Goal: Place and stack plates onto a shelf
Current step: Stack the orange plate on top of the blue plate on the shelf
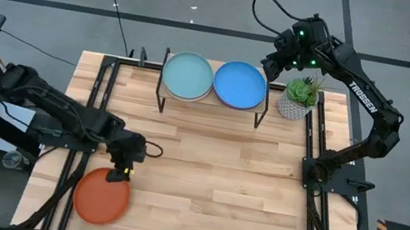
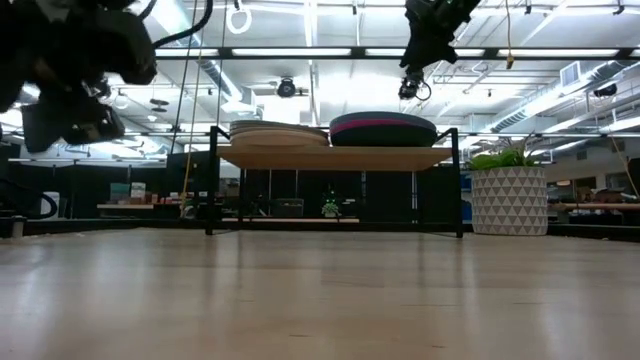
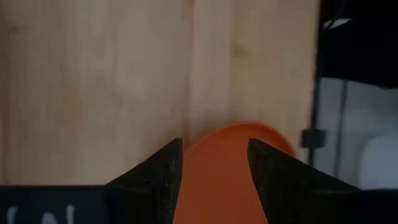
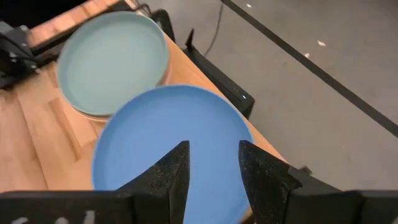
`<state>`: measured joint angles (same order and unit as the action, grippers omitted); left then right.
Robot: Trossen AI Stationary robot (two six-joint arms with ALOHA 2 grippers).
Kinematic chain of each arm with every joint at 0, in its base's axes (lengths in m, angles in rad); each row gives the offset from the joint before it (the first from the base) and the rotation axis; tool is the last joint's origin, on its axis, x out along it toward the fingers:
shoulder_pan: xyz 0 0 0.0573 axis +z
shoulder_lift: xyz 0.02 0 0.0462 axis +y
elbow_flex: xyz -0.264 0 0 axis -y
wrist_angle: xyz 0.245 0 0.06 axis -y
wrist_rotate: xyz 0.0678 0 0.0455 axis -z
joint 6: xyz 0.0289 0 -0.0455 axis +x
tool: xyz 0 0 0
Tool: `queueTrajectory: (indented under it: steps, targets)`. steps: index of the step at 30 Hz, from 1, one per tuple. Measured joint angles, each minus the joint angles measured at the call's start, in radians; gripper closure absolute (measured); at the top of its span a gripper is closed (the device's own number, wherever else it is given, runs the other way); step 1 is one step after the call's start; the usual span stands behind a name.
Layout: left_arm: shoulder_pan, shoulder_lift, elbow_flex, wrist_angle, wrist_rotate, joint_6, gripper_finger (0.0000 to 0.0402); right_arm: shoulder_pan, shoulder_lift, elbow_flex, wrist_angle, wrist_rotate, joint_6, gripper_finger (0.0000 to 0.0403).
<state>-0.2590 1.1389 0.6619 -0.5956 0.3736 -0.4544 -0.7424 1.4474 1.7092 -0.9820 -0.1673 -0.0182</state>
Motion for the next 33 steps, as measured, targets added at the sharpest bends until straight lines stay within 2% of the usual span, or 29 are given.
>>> queueTrajectory:
  steps: [14, 18, 23, 26, 28, 29, 33]
  targets:
    - [-0.009, 0.0, -0.179, 0.002, -0.008, 0.017, 0.0215, 0.041, 0.001, 0.0, 0.019, -0.013, 0.026, 0.0259]
    - [-0.009, 0.0, -0.214, 0.002, 0.016, 0.017, 0.0228, 0.043, 0.001, 0.0, 0.019, -0.013, 0.04, 0.0259]
    - [-0.009, 0.0, -0.23, -0.001, 0.015, 0.019, 0.0274, 0.043, 0.001, 0.0, 0.019, -0.012, 0.049, 0.0259]
    - [-0.009, 0.0, -0.23, 0.005, 0.022, 0.004, 0.0327, 0.043, 0.001, 0.0, 0.02, -0.011, 0.049, 0.0259]
    - [-0.002, 0.0, -0.23, 0.013, 0.061, -0.038, 0.0373, 0.043, 0.001, 0.0, 0.023, -0.01, 0.05, 0.0259]
    - [0.005, 0.0, -0.23, 0.02, 0.088, -0.084, 0.0384, 0.043, 0.001, 0.0, 0.024, -0.009, 0.05, 0.0259]
    - [0.031, -0.01, -0.197, 0.045, 0.123, -0.157, 0.0388, 0.043, 0.002, 0.0, 0.025, -0.009, 0.05, 0.0259]
